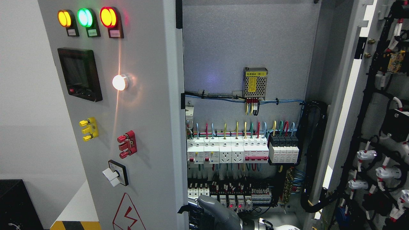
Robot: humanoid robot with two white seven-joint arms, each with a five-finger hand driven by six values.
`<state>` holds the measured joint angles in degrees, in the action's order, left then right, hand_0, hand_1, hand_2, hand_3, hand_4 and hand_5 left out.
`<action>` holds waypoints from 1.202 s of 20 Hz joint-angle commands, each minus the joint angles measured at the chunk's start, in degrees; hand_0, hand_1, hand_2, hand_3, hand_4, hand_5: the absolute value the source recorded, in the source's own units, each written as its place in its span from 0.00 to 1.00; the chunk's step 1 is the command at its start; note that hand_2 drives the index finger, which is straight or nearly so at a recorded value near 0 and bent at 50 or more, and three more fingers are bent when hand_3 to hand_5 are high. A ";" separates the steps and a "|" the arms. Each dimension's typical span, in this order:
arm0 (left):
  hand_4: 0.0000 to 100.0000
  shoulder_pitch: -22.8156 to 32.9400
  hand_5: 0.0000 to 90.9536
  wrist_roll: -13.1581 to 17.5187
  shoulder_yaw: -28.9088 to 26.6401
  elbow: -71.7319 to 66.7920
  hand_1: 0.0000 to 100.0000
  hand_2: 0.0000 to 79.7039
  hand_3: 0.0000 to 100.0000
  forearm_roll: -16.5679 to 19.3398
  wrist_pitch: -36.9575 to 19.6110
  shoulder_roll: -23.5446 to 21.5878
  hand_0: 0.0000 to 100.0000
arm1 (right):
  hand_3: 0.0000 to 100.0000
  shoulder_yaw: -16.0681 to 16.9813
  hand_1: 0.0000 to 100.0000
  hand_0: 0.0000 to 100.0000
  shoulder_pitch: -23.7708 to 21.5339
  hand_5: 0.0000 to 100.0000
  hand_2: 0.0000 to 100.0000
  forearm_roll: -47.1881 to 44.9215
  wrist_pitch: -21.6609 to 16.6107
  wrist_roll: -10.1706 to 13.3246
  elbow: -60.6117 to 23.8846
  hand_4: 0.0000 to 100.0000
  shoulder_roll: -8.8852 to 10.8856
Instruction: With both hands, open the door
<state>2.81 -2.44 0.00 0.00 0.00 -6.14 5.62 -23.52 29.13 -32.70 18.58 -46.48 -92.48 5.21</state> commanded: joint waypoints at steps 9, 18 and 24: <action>0.00 0.00 0.00 -0.02 -1.49 -1.67 0.00 0.00 0.00 -1.93 -0.01 0.00 0.00 | 0.00 -6.18 0.00 0.19 -2.06 0.00 0.00 0.00 0.41 -0.10 -4.46 0.00 -0.20; 0.00 0.00 0.00 -0.02 -1.49 -1.67 0.00 0.00 0.00 -1.85 -0.01 0.00 0.00 | 0.00 -9.00 0.00 0.19 -1.54 0.00 0.00 0.26 0.41 0.25 -3.06 0.00 -3.36; 0.00 0.00 0.00 -0.02 -1.49 -1.67 0.00 0.00 0.00 -1.85 -0.01 0.00 0.00 | 0.00 -11.11 0.00 0.19 -1.45 0.00 0.00 0.79 0.49 0.34 -2.44 0.00 -3.80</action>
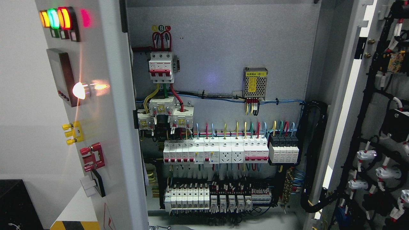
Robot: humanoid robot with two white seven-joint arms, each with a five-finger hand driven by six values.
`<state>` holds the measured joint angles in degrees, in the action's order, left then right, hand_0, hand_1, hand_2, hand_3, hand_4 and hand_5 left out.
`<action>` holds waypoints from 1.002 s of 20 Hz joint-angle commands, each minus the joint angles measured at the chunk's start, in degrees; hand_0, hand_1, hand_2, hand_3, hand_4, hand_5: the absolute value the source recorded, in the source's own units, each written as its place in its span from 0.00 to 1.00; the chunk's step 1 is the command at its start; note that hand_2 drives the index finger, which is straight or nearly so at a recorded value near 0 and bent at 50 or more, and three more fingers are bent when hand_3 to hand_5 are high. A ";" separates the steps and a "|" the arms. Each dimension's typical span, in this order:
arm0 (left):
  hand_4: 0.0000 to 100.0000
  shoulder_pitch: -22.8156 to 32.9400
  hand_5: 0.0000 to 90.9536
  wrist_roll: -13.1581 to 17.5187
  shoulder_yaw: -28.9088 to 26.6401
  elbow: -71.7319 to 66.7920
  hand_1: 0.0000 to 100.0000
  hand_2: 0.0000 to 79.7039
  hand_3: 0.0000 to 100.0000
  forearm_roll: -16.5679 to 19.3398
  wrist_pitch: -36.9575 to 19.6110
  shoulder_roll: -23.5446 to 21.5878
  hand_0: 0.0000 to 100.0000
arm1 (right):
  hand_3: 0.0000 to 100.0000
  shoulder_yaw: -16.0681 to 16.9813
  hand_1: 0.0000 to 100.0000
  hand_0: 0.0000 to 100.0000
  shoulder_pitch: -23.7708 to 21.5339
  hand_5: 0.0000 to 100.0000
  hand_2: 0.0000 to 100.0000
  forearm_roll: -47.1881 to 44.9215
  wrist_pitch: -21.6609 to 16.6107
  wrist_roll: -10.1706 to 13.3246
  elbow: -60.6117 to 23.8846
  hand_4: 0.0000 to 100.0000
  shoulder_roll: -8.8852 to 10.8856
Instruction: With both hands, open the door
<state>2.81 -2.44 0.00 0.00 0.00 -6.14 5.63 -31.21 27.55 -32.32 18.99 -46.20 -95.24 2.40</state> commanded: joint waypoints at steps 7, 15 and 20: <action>0.00 -0.97 0.00 0.07 -1.49 0.26 0.00 0.00 0.00 -1.84 -0.63 0.17 0.00 | 0.00 -4.74 0.00 0.19 2.06 0.00 0.00 0.50 0.00 0.06 3.12 0.00 -2.48; 0.00 -0.70 0.00 0.07 -1.49 0.26 0.00 0.00 0.00 -1.93 -0.63 0.00 0.00 | 0.00 -6.67 0.00 0.19 4.61 0.00 0.00 0.59 0.08 0.06 6.47 0.00 -4.25; 0.00 0.09 0.00 0.07 -1.32 1.05 0.00 0.00 0.00 -1.93 -0.89 -0.26 0.00 | 0.00 -6.84 0.00 0.19 6.11 0.00 0.00 0.59 0.08 0.06 8.75 0.00 -5.83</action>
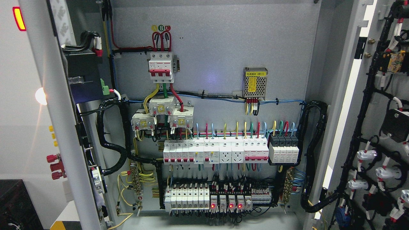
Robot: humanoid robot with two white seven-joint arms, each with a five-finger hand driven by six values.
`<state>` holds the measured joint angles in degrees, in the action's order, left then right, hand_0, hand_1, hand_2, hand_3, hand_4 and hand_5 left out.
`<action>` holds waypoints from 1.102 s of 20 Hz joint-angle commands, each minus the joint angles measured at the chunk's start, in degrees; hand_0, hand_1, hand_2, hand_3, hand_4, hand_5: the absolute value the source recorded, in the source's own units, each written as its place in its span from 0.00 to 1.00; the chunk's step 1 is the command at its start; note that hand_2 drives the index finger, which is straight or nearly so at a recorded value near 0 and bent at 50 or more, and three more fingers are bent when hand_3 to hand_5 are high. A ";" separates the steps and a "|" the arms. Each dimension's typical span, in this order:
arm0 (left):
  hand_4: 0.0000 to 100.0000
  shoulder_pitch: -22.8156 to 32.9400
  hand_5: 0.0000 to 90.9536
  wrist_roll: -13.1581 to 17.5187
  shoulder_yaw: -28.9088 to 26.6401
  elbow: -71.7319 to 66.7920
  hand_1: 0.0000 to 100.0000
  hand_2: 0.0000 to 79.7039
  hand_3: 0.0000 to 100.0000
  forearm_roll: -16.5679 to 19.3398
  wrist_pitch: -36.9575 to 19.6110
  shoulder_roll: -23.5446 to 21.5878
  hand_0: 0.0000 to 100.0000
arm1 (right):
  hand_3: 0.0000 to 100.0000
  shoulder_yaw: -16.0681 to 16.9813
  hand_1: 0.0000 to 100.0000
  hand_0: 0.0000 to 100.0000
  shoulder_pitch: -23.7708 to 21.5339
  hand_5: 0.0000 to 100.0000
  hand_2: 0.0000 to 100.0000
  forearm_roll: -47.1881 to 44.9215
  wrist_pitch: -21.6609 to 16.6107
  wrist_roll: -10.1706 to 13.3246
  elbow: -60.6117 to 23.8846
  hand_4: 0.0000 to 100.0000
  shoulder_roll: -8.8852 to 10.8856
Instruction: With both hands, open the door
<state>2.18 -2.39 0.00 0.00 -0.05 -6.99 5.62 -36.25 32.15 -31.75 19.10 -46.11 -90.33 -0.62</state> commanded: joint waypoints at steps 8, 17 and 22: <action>0.00 10.56 0.00 0.02 3.85 18.62 0.00 0.00 0.00 -1.98 -0.21 -2.89 0.00 | 0.00 -4.27 0.00 0.19 1.60 0.00 0.00 0.20 -0.02 -0.03 3.84 0.00 -4.74; 0.00 21.98 0.00 -0.07 8.34 45.32 0.00 0.00 0.00 -2.06 -5.40 -8.60 0.00 | 0.00 -7.43 0.00 0.19 2.04 0.00 0.00 2.66 -0.02 -0.03 4.54 0.00 -7.21; 0.00 29.01 0.00 0.02 12.56 59.92 0.00 0.00 0.00 -2.06 -5.40 -12.03 0.00 | 0.00 -8.05 0.00 0.19 2.65 0.00 0.00 2.92 -0.11 -0.03 6.12 0.00 -7.82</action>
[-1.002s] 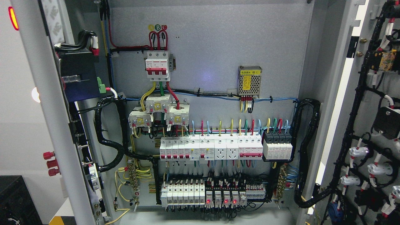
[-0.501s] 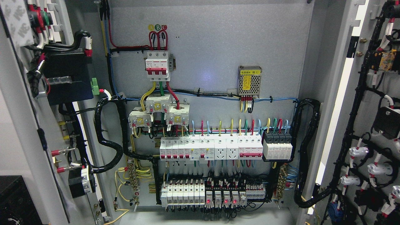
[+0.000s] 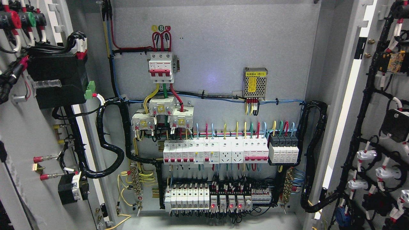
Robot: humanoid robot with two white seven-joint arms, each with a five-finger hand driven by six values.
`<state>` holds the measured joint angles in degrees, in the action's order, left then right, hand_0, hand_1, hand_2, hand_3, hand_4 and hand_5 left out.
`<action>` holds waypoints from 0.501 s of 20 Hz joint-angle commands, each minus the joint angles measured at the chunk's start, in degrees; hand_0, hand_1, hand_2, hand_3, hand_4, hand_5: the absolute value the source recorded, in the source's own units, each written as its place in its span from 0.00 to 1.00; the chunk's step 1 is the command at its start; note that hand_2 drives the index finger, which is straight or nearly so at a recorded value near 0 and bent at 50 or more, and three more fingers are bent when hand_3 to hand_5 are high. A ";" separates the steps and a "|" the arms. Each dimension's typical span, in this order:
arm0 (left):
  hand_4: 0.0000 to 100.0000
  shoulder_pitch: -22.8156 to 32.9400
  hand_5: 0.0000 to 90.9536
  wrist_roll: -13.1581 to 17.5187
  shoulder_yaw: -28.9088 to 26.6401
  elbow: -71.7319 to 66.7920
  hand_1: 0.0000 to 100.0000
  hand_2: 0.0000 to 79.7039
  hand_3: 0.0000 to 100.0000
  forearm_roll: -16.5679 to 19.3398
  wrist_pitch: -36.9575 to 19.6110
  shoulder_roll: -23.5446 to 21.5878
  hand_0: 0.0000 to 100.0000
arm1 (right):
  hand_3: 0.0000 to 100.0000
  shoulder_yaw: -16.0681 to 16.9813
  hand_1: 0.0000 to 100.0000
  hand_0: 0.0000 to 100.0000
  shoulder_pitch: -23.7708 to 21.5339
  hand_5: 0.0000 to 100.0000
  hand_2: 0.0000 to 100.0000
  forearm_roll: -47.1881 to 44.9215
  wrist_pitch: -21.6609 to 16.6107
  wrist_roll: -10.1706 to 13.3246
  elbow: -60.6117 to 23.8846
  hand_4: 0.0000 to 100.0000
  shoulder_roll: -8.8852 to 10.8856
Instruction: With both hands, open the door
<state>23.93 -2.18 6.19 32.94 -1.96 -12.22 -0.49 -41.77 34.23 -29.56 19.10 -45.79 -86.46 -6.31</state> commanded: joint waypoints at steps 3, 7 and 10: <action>0.00 10.43 0.00 -0.19 6.55 34.71 0.00 0.00 0.00 -0.15 -0.17 -7.50 0.00 | 0.00 -2.53 0.00 0.19 1.19 0.00 0.00 0.73 -0.11 -0.35 3.14 0.00 -2.12; 0.00 15.61 0.00 -0.28 7.69 46.05 0.00 0.00 0.00 -0.15 -1.39 -11.28 0.00 | 0.00 -1.13 0.00 0.19 1.63 0.00 0.00 0.64 -0.46 -0.35 3.49 0.00 -2.04; 0.00 19.30 0.00 -0.28 8.31 53.87 0.00 0.00 0.00 -0.06 -3.33 -13.66 0.00 | 0.00 4.83 0.00 0.19 0.84 0.00 0.00 0.20 -0.55 -0.44 3.32 0.00 -0.99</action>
<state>36.43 -2.42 10.61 58.45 -2.07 -14.18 -6.56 -42.13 35.35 -29.08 18.74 -46.21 -84.50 -7.44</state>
